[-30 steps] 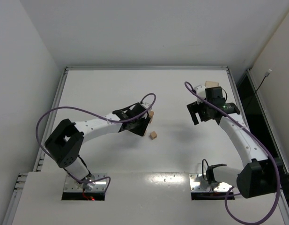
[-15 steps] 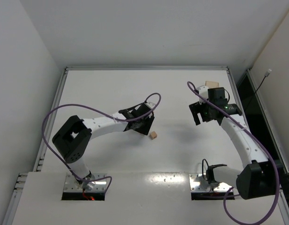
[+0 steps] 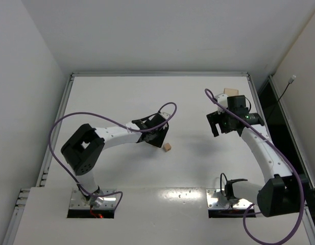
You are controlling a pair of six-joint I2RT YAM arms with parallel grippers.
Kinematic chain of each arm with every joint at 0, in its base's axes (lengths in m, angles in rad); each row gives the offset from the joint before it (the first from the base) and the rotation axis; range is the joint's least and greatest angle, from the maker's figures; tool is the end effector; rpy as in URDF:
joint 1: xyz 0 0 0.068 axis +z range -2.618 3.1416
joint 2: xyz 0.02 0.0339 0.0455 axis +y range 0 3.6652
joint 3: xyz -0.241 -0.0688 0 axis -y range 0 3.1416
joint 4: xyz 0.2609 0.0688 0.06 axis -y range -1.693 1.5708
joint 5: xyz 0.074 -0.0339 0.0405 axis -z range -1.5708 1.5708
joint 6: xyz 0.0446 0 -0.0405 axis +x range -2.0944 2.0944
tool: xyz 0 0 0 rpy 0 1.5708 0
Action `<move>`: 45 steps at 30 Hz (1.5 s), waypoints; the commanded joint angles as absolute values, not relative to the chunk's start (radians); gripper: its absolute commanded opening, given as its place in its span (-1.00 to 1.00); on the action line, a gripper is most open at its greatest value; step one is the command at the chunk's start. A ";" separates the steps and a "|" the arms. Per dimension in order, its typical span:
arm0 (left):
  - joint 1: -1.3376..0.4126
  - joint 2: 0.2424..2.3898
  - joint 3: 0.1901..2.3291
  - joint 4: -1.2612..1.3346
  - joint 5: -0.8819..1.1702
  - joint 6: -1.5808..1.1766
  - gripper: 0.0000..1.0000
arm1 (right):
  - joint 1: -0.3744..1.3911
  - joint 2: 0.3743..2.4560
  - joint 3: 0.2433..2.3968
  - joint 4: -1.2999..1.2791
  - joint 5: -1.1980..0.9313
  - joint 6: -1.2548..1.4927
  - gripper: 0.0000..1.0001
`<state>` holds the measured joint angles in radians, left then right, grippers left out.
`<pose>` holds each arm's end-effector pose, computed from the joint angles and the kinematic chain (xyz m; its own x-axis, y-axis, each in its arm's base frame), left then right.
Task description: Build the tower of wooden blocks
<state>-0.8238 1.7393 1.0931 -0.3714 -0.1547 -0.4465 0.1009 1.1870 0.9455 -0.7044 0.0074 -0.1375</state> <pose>0.2543 -0.2645 0.1414 -0.8107 0.2476 -0.5305 0.3547 0.9287 -0.1086 0.2655 0.0265 0.2366 -0.7861 -0.2173 -0.5787 -0.2061 0.9747 -0.0861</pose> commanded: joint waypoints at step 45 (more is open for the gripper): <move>-0.374 1.442 1.339 -0.506 -0.239 -0.362 -1.00 | 0.566 1.345 1.002 -0.786 -0.569 -0.793 0.17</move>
